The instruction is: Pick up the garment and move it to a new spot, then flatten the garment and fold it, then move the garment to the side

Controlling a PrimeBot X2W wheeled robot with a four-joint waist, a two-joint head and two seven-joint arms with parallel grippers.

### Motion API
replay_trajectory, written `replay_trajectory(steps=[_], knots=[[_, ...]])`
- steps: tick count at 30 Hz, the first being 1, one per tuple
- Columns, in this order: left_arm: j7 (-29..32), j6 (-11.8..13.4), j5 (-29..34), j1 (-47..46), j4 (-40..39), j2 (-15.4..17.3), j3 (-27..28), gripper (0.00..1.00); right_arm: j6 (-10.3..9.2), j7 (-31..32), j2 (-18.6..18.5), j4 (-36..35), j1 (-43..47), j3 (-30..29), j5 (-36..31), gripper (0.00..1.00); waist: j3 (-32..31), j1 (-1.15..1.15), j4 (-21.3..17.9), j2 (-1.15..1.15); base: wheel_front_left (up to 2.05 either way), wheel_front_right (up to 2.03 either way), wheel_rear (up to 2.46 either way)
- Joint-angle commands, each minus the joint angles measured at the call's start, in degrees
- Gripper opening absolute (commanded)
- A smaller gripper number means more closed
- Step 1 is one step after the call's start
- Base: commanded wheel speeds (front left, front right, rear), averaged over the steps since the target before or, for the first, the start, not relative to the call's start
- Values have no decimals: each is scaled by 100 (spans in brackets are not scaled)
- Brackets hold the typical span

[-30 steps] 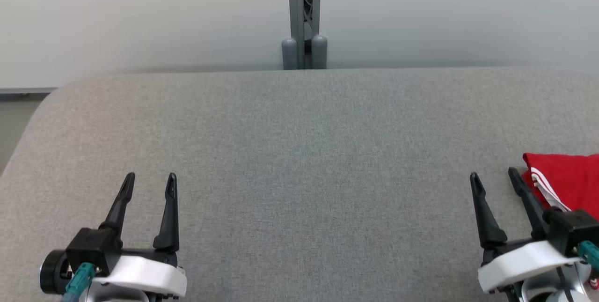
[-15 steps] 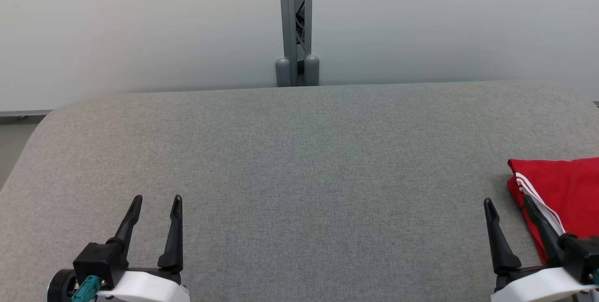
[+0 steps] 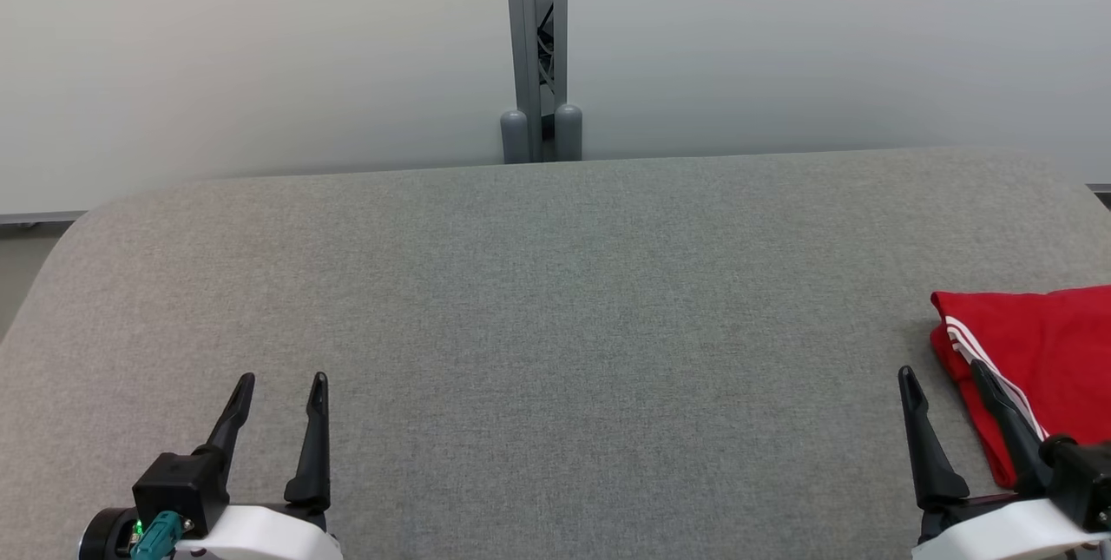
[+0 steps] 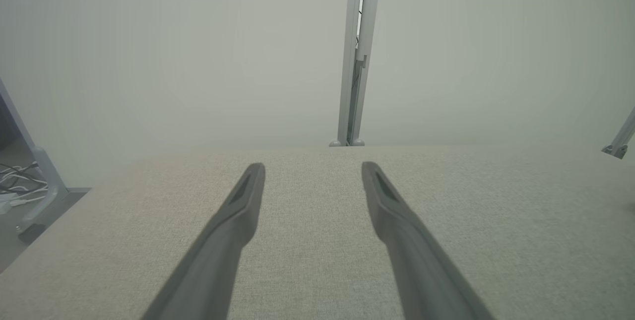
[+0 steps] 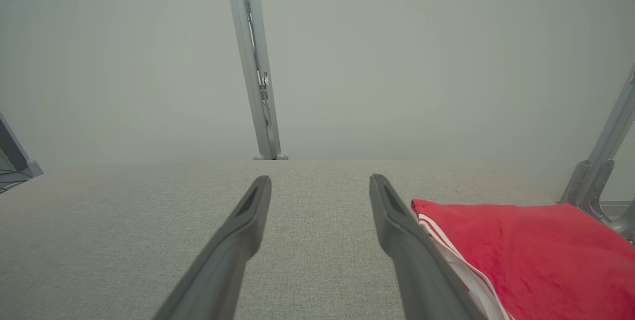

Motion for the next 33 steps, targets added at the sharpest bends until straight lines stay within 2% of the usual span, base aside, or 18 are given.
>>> replay_trajectory(steps=[1, 16, 17, 20, 33], knots=[[0, 30, -30, -15, 14, 28, 9, 100, -3, 9, -21, -29, 52, -12, 21, 100, -2, 0, -5, 0, 0, 0, 0], [17, 50, -71, -25, 82, 52, -39, 100, -3, 20, -20, -47, 57, 15, 80, 100, -50, 0, -34, 0, 0, 0, 0], [20, 30, -46, 0, 69, 27, -47, 0, 0, -1, 0, -21, 25, 17, 75, 0, -51, 0, -34, 0, 0, 0, 0], [15, 6, -124, 110, 207, -91, -108, 0, 0, 27, 51, 170, 60, 6, 168, 0, -50, 0, -35, 0, 0, 0, 0], [-73, -370, -1278, -17, 323, -344, -22, 0, 0, 642, -78, 588, -268, -446, 1625, 0, -16, 0, -37, 0, 0, 0, 0]])
